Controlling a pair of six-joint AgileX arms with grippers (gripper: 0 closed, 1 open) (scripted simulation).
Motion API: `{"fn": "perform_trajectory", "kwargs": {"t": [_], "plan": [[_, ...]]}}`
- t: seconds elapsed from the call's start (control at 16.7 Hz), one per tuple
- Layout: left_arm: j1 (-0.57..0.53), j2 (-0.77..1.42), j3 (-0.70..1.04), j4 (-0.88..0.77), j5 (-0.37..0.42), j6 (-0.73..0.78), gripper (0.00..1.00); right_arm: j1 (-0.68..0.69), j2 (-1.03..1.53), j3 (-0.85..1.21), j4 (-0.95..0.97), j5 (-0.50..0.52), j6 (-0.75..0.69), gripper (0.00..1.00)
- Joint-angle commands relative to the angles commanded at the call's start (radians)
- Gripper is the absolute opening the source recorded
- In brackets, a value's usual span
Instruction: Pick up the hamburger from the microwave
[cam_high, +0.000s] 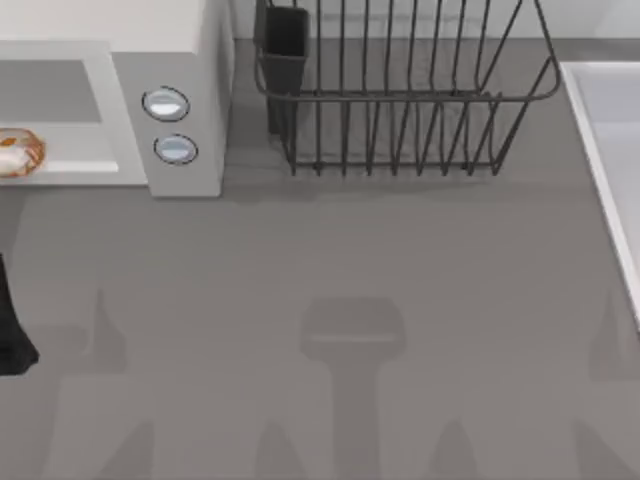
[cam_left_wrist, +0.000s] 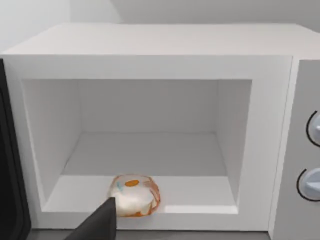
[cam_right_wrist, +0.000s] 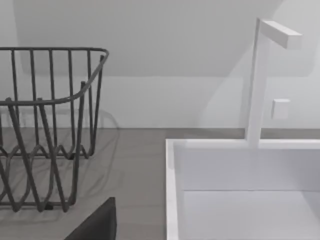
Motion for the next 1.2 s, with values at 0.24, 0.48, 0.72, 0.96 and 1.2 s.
{"fn": "perform_trajectory", "kwargs": {"t": [0.24,0.48,0.72,0.96,1.2], "plan": [[0.019,0.228,0.093,0.132,0.023,0.009,1.0,0.0,0.0,0.0,0.0,0.0,0.0,1.0],[0.047,0.605,0.231,0.327,0.056,0.022,1.0,0.0,0.0,0.0,0.0,0.0,0.0,1.0],[0.08,1.066,0.389,0.551,0.094,0.037,1.0,0.0,0.0,0.0,0.0,0.0,0.0,1.0],[0.112,1.541,0.547,0.776,0.132,0.052,1.0,0.0,0.0,0.0,0.0,0.0,0.0,1.0],[0.14,1.96,0.686,0.973,0.166,0.065,1.0,0.0,0.0,0.0,0.0,0.0,0.0,1.0]]}}
